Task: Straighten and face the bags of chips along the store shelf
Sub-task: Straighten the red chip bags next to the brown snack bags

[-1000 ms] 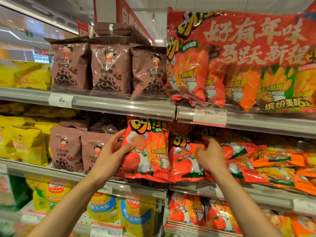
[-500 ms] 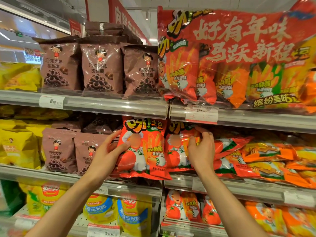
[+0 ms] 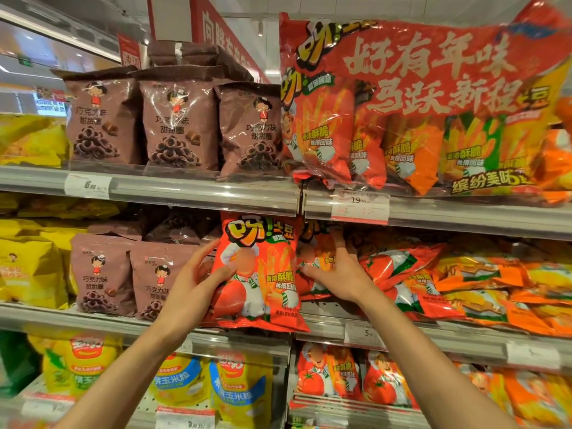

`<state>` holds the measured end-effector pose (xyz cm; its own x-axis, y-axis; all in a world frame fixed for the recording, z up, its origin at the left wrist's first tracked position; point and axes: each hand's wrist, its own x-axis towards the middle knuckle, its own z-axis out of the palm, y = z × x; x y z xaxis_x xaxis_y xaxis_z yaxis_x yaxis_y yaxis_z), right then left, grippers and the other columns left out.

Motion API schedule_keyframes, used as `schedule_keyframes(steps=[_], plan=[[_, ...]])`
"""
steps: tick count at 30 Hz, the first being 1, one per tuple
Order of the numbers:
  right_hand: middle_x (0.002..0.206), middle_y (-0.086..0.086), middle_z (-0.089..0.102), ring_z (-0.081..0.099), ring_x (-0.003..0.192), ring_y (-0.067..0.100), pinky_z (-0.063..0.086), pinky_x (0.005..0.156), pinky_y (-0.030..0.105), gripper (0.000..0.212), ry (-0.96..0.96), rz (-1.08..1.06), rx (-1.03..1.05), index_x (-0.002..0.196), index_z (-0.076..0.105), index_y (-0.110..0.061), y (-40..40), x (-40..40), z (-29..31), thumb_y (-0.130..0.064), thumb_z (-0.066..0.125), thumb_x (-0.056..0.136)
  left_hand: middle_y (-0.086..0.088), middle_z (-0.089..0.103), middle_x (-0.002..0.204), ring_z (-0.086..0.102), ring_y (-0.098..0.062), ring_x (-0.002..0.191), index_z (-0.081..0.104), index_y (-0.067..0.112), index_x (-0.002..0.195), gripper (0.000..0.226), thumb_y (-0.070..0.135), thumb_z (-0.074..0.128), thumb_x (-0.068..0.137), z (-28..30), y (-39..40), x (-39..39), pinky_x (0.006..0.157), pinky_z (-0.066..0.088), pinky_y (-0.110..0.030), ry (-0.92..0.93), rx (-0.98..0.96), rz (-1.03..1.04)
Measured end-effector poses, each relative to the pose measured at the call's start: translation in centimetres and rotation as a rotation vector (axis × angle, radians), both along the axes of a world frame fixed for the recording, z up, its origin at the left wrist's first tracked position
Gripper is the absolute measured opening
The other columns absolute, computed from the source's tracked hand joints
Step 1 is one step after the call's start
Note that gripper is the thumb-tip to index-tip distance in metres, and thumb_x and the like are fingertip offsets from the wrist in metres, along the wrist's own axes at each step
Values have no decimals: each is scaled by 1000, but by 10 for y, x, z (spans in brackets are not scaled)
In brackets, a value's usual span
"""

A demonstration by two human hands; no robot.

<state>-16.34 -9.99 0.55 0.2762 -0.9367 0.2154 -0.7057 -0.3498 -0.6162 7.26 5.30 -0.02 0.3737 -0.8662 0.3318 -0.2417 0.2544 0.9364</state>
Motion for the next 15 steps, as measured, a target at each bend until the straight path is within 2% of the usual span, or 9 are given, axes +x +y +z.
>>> schedule_keyframes(steps=[2, 4, 6, 9, 13, 15], plan=[[136, 19, 42, 45, 128, 35, 42, 103, 36, 105, 85, 29, 55, 154, 12, -23, 0, -4, 1, -54, 76, 76, 22, 67, 116, 66, 3, 106, 55, 54, 126, 43, 33, 69, 90, 0, -1, -1, 90, 53, -29, 18, 6, -3], [133, 17, 45, 50, 122, 33, 45, 99, 36, 104, 96, 6, 21, 153, 15, -22, -1, -4, -2, -45, 80, 76, 25, 67, 112, 66, 7, 102, 55, 55, 122, 42, 32, 68, 90, 1, -1, -3, 90, 53, -28, 13, 2, -8], [127, 15, 48, 53, 114, 31, 47, 93, 35, 94, 65, -24, -47, 149, 23, -18, -2, -3, -8, -40, 80, 78, 26, 65, 111, 65, 11, 99, 54, 55, 122, 42, 32, 68, 90, 1, -1, -4, 88, 52, -26, 20, -4, -13], [118, 11, 51, 53, 109, 28, 44, 87, 31, 77, 19, -47, -169, 144, 31, -14, -2, 0, -14, -35, 75, 84, 23, 65, 117, 65, 7, 106, 54, 56, 125, 44, 36, 68, 88, 0, 1, -1, 90, 52, -27, 24, -4, -14], [99, 11, 61, 60, 93, 32, 50, 80, 37, 45, -56, -147, -242, 118, 51, -8, -9, 10, -13, -34, 71, 87, 23, 66, 117, 65, 9, 104, 53, 53, 130, 48, 33, 69, 89, -1, 3, -2, 90, 52, -27, 24, -14, -6], [100, 13, 62, 61, 88, 34, 51, 79, 40, 52, -65, -189, -220, 126, 48, -7, -17, 16, -15, -35, 70, 87, 24, 65, 117, 63, 13, 103, 53, 53, 129, 47, 33, 68, 89, 0, 2, -5, 88, 52, -24, 20, -17, -5]])
